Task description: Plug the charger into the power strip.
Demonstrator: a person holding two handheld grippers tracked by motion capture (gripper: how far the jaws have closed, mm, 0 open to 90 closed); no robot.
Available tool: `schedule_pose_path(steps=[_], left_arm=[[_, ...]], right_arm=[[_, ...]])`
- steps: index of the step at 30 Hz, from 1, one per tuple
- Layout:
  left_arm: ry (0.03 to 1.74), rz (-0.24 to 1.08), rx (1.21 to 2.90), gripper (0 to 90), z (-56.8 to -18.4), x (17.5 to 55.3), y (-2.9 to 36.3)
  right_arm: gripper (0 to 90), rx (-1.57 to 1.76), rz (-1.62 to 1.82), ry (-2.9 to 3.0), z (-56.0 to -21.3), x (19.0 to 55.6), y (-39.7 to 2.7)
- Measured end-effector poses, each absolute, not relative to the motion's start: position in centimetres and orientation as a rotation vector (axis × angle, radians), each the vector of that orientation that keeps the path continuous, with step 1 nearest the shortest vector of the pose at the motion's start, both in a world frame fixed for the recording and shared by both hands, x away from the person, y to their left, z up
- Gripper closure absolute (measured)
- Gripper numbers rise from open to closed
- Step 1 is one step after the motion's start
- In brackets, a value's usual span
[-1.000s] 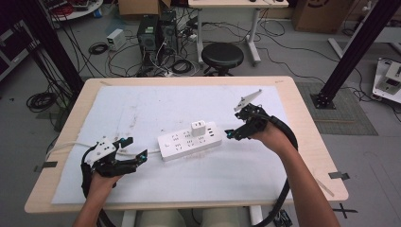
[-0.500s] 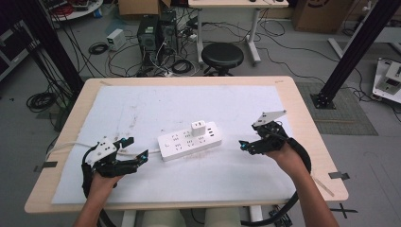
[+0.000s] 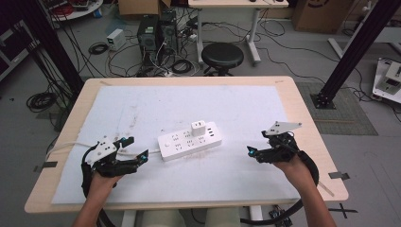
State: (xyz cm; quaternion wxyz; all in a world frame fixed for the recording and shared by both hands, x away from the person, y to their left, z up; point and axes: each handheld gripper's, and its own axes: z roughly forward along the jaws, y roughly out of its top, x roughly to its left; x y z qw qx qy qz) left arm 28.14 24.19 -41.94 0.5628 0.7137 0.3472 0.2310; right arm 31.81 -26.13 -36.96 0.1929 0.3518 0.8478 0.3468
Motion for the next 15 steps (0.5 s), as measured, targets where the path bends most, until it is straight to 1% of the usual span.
schedule_pose_path(steps=[15], left_arm=[[0.817, 0.548, 1.685, 21.8, -41.83, 27.71, 24.29]], right_arm=[[21.1, 1.015, 0.987, 2.357, -37.38, 30.98, -26.65]])
